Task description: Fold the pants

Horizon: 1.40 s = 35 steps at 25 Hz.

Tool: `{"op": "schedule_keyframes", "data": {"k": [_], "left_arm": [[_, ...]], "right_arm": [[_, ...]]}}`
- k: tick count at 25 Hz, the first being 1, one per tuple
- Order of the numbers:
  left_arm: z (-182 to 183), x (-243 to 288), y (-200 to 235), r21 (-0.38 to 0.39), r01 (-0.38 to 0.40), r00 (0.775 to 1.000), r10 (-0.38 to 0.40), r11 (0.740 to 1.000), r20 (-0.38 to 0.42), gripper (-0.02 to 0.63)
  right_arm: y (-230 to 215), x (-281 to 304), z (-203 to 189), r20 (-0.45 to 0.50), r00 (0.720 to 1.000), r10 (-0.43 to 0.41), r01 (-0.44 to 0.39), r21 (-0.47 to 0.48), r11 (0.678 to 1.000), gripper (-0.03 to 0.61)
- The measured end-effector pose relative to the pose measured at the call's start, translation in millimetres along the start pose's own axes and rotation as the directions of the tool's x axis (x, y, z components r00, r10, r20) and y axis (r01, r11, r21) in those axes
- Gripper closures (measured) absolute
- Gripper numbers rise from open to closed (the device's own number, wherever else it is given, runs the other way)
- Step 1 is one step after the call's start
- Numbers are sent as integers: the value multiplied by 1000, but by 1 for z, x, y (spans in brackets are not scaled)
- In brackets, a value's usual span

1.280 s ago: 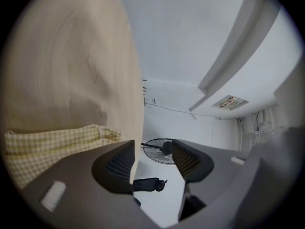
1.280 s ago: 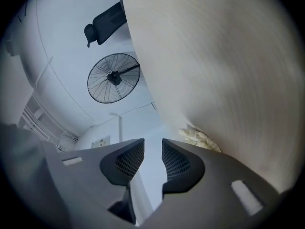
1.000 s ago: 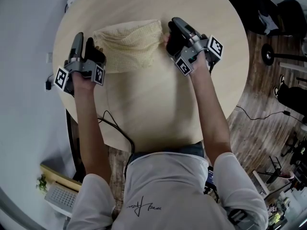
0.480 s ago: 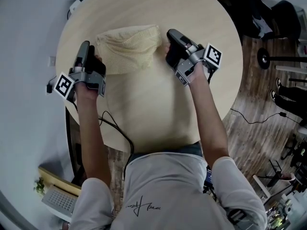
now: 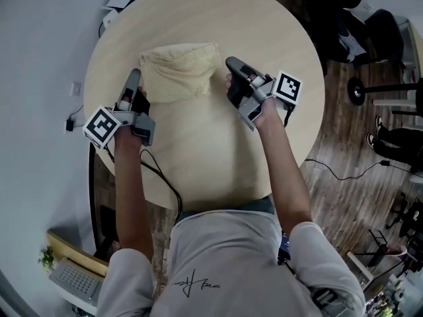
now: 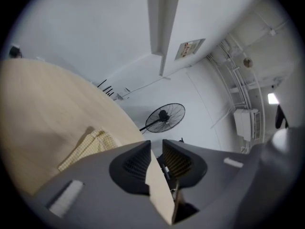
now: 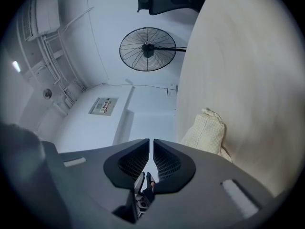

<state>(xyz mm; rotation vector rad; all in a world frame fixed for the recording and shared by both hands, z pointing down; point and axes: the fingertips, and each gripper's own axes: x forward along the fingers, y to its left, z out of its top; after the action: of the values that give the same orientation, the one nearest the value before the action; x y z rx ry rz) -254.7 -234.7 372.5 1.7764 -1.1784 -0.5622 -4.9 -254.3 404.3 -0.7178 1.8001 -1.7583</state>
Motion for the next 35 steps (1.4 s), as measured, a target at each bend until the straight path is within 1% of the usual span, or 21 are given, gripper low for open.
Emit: {"op": "schedule_keyframes", "data": {"k": [2,4,9,12,15,17,19,22,25,29,32,35], "left_arm": [[-6,-11,-4,44,-18,1000,19,999,-13,494],[-10,-20,-10,78,-29,999,31,997,-18,500],[-10,-23,-25,184,-45,998,50,982,-25,528],[-18,-36,-36,240,-55,997,65,969,-38,558],[-20,-39,-44,279,-56,997,71,959,-43,558],[-22,-54,-49,315,-78,995,91,946,-26,558],[-26,-76,-57,348,-103,994,111,932,-2,558],[-33,-90,-69,356,-92,995,96,930,8,558],[-37,-101,-75,363,-87,996,90,928,8,558],[-41,-116,-82,402,-102,995,99,910,28,558],[-45,-129,-86,422,-111,994,105,900,37,558],[-47,-142,-94,442,-90,996,82,893,37,560]], "right_arm": [[7,-7,-10,-11,1000,-10,10,-35,999,558],[15,-13,-17,-17,1000,-26,24,-70,997,561],[30,-14,-18,-21,998,-66,62,-168,984,574],[39,-27,-28,-23,996,-91,84,-231,969,577],[47,-32,-31,-14,994,-107,98,-292,951,583],[56,-40,-42,-15,994,-107,96,-335,937,583],[67,-55,-58,-23,994,-109,92,-388,917,583],[78,-67,-70,-20,992,-128,105,-460,882,583],[88,-75,-77,-7,990,-141,118,-512,851,583],[98,-88,-85,13,988,-155,134,-574,808,583],[101,-97,-96,19,984,-176,150,-624,767,583],[103,-105,-108,28,978,-205,169,-679,714,583]]}}
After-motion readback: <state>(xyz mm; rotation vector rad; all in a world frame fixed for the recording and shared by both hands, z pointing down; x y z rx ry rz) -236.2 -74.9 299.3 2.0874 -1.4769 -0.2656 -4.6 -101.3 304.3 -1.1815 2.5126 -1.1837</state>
